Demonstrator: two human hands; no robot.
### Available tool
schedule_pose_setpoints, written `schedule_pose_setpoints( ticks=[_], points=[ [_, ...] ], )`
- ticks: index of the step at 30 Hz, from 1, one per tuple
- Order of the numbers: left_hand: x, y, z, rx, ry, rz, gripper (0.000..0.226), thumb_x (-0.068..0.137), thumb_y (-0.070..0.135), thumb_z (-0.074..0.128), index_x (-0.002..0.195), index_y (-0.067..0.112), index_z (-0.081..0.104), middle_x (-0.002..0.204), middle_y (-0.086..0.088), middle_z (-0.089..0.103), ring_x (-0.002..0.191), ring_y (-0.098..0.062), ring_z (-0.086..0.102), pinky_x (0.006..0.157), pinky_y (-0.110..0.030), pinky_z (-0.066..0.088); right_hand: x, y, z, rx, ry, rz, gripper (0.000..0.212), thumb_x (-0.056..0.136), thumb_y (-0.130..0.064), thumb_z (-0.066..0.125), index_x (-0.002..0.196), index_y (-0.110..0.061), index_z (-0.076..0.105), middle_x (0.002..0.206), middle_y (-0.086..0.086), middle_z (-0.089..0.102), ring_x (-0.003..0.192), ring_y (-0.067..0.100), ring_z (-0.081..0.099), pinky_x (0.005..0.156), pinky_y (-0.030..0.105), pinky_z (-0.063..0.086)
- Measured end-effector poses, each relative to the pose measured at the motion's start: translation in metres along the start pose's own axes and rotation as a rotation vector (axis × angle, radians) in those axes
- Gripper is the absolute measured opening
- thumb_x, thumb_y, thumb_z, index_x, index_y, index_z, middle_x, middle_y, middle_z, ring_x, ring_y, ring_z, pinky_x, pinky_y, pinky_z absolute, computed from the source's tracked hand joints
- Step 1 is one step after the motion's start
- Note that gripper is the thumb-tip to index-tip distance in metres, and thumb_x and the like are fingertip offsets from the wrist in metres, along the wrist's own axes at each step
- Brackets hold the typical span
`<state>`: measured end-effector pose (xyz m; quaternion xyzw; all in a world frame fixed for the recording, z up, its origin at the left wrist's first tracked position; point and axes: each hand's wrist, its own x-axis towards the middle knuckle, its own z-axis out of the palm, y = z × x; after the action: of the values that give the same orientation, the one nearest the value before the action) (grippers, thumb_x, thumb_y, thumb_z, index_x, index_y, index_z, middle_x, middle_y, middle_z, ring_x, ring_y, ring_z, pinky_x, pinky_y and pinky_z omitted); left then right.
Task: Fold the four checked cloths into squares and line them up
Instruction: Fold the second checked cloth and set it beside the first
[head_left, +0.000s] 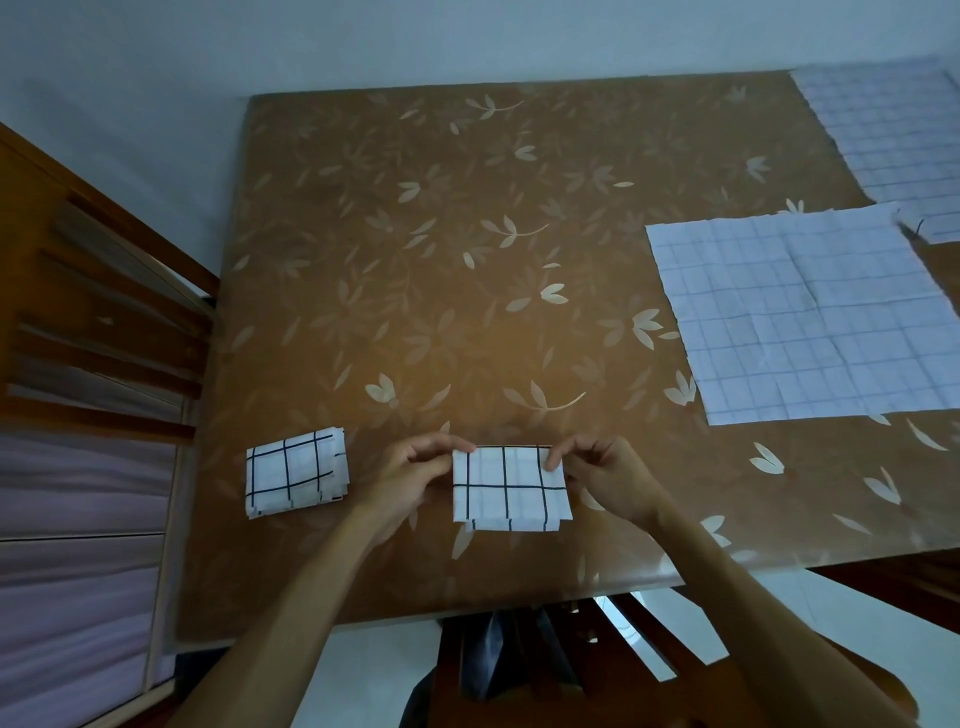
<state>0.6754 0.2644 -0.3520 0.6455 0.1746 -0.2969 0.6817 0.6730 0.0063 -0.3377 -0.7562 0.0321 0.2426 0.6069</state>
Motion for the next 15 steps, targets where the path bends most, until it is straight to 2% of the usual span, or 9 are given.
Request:
schedule_pose_setpoints(
  ticks=[4, 7, 8, 10, 12, 15],
  points=[
    [-0.001, 0.002, 0.000, -0.080, -0.047, -0.026, 0.027, 0.097, 0.001, 0.050, 0.095, 0.006, 0.077, 0.109, -0.011, 0.075, 0.104, -0.026, 0.071, 0.085, -0.041, 0.058, 0.000, 0.001, 0.001, 0.055, 0.021, 0.078, 0.035, 0.095, 0.009, 0.041, 0.078, -0.001, 0.070, 0.089, 0.014, 0.070, 0.085, 0.027, 0.066, 0.064, 0.021, 0.053],
    [-0.002, 0.001, 0.000, -0.021, -0.030, -0.014, 0.014, 0.092, 0.008, 0.065, 0.098, 0.008, 0.078, 0.107, -0.008, 0.076, 0.103, -0.023, 0.072, 0.087, -0.040, 0.059, -0.002, -0.002, 0.001, 0.160, 0.008, 0.101, 0.026, 0.092, -0.010, 0.052, 0.087, 0.010, 0.068, 0.086, 0.011, 0.072, 0.082, 0.022, 0.069, 0.063, 0.019, 0.052],
    [-0.002, 0.000, 0.001, 0.020, -0.013, 0.010, 0.013, 0.088, 0.008, 0.071, 0.099, 0.009, 0.078, 0.106, -0.006, 0.076, 0.102, -0.020, 0.072, 0.084, -0.036, 0.060, -0.003, -0.004, 0.001, 0.170, 0.013, 0.104, 0.024, 0.092, -0.013, 0.057, 0.090, 0.007, 0.069, 0.086, 0.006, 0.073, 0.082, 0.019, 0.070, 0.064, 0.019, 0.053],
    [-0.001, -0.002, 0.002, 0.054, 0.012, 0.054, 0.019, 0.083, 0.004, 0.076, 0.101, 0.009, 0.077, 0.107, -0.003, 0.076, 0.103, -0.018, 0.071, 0.079, -0.032, 0.061, -0.002, -0.003, 0.003, 0.134, 0.030, 0.105, 0.013, 0.093, -0.010, 0.063, 0.104, -0.009, 0.070, 0.092, 0.000, 0.076, 0.088, 0.016, 0.072, 0.070, 0.021, 0.055],
    [0.001, -0.004, 0.002, 0.050, 0.026, 0.087, 0.021, 0.082, 0.001, 0.076, 0.102, 0.009, 0.076, 0.109, -0.003, 0.076, 0.104, -0.019, 0.071, 0.079, -0.035, 0.062, 0.001, 0.001, 0.004, 0.156, -0.013, 0.153, 0.032, 0.091, -0.012, 0.069, 0.120, -0.024, 0.061, 0.102, 0.002, 0.077, 0.096, 0.018, 0.073, 0.075, 0.026, 0.057],
    [0.007, -0.008, -0.002, 0.107, 0.052, 0.148, 0.023, 0.082, 0.002, 0.077, 0.097, 0.018, 0.077, 0.108, -0.001, 0.076, 0.106, -0.019, 0.070, 0.082, -0.042, 0.061, 0.008, 0.011, 0.006, 0.073, -0.082, 0.206, 0.036, 0.088, -0.021, 0.074, 0.122, -0.019, 0.064, 0.110, 0.002, 0.075, 0.102, 0.016, 0.072, 0.087, 0.033, 0.059]
  ],
)
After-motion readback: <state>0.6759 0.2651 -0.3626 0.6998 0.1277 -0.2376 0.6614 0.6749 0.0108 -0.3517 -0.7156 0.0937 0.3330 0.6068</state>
